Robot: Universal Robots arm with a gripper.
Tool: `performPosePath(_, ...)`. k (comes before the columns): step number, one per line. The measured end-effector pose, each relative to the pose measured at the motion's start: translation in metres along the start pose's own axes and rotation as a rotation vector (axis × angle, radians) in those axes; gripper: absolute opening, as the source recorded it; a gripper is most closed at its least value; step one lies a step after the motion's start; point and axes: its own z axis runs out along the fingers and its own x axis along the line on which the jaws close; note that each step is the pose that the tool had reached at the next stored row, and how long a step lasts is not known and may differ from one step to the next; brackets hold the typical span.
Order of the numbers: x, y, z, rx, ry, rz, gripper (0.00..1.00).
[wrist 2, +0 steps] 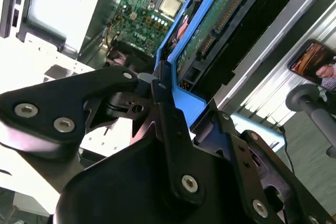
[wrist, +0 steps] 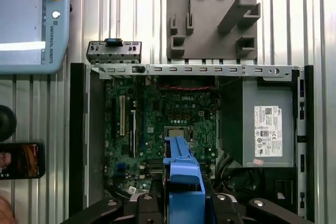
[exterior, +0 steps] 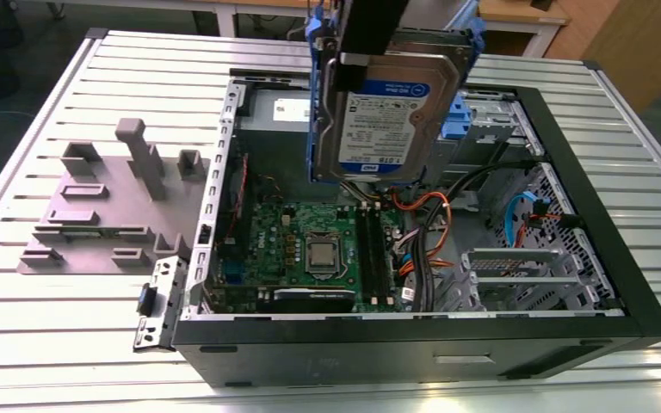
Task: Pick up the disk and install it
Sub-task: 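Insert the disk into the insertion slot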
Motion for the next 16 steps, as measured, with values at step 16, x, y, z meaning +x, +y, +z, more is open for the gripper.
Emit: performPosePath(16,0.0002,-0.0406,0.0035,0.0000,-0.0002,0.000,0.36)
